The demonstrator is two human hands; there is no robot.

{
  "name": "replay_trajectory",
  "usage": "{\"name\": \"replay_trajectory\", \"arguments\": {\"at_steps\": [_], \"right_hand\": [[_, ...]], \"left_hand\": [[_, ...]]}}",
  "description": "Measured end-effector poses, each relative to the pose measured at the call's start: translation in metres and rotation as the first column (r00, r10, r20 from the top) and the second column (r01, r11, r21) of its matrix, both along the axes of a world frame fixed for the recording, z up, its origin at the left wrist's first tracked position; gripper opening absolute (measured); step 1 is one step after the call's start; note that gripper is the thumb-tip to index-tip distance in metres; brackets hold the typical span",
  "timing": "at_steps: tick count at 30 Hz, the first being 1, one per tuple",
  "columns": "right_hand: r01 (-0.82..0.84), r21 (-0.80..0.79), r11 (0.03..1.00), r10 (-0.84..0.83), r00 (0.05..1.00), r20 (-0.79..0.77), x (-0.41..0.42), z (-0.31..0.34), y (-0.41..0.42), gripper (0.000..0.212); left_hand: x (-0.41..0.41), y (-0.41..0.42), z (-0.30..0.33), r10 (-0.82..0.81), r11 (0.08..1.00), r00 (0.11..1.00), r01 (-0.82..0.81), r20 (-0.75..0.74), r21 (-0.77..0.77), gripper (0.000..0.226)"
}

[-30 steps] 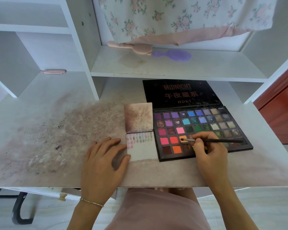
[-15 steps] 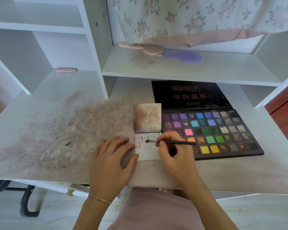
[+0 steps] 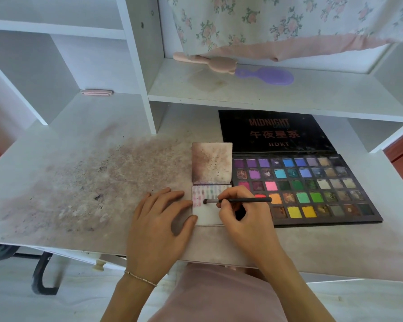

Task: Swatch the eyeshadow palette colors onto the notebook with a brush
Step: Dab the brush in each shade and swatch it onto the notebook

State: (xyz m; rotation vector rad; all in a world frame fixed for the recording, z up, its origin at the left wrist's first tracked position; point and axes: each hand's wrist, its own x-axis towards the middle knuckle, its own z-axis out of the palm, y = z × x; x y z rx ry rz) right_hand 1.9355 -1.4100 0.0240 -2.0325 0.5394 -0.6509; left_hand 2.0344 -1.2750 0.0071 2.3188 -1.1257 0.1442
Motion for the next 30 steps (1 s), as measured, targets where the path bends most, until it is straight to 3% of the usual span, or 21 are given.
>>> {"name": "replay_trajectory", "arguments": {"at_steps": [30], "right_hand": [[-0.008,0.001,1.0,0.008,0.998,-0.064,0.001,0.0026,-0.0008,0.034]], "left_hand": [[0.0001,-0.0002,0.0017,-0.003,1.0,1.0,0.003,-0.022,0.015,0.04]]}}
